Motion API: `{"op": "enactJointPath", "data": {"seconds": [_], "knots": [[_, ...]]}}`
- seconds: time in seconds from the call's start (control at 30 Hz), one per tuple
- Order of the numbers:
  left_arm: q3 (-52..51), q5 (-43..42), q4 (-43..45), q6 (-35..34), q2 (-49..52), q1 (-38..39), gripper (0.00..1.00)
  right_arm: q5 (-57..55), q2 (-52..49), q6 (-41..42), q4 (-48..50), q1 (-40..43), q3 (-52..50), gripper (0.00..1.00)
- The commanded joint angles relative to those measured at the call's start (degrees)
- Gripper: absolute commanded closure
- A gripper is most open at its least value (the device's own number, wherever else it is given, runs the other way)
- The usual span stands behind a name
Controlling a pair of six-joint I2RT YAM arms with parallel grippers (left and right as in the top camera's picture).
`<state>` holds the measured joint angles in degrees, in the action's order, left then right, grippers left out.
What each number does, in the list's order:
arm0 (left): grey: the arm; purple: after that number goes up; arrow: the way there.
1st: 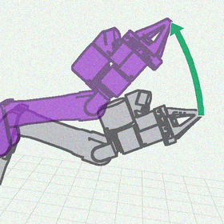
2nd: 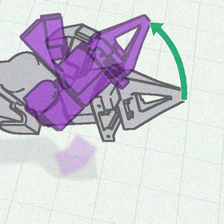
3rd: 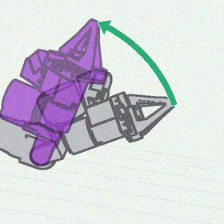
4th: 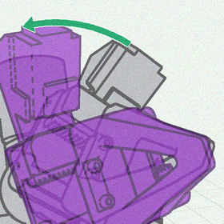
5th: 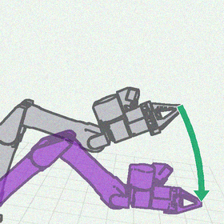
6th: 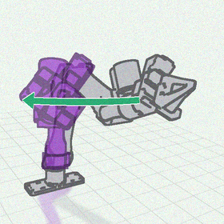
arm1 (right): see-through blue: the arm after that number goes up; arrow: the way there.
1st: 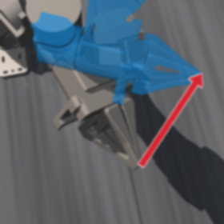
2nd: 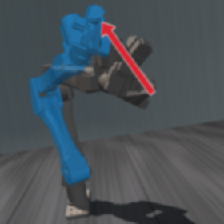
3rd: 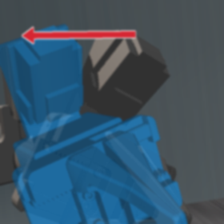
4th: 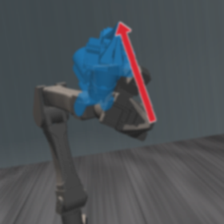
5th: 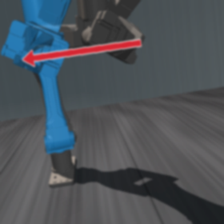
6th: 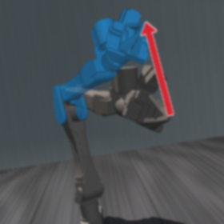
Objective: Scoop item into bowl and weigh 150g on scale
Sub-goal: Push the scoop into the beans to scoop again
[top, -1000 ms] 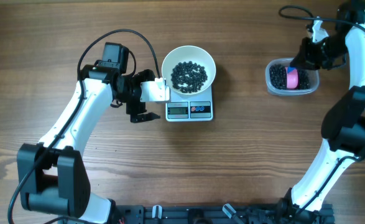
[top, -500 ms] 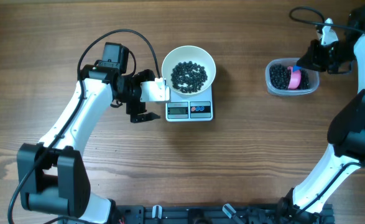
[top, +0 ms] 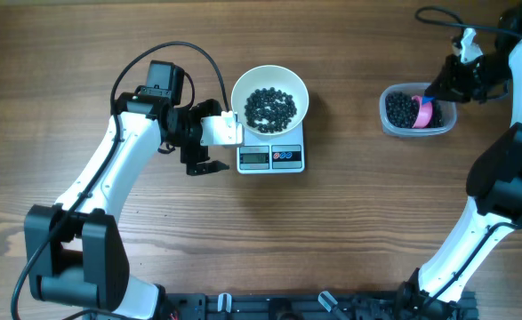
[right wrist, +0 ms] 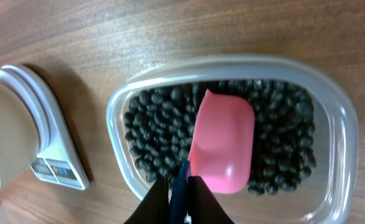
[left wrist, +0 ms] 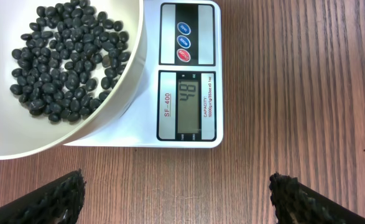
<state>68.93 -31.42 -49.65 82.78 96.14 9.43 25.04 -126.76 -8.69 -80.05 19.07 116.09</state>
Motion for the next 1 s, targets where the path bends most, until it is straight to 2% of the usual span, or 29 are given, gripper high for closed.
{"op": "enactJointPath", "data": {"seconds": [0.0,0.23,0.57,0.77,0.83,0.97], "knots": [[-0.37,-1.29,-0.04,-0.55,0.66,0.11,0.0,-0.07,-1.6,-0.35,-1.77,-0.66,1.03,0.85],[-0.37,-1.29,-0.04,-0.55,0.66,0.11,0.0,-3.06,-1.6,-0.35,-4.68,-0.66,2.64,0.82],[-0.37,-1.29,-0.04,-0.55,0.66,0.09,0.0,-4.31,-1.6,-0.37,-3.15,-0.66,4.5,0.81],[-0.37,-1.29,-0.04,-0.55,0.66,0.11,0.0,-7.26,-1.6,-1.9,-2.38,-0.66,4.5,0.75],[-0.37,-1.29,-0.04,-0.55,0.66,0.11,0.0,-7.23,-1.6,-1.88,-0.83,-0.66,4.5,0.67],[-0.37,-1.29,-0.04,-0.55,0.66,0.11,0.0,-7.23,-1.6,-1.86,0.63,-0.68,4.5,0.62]]}}
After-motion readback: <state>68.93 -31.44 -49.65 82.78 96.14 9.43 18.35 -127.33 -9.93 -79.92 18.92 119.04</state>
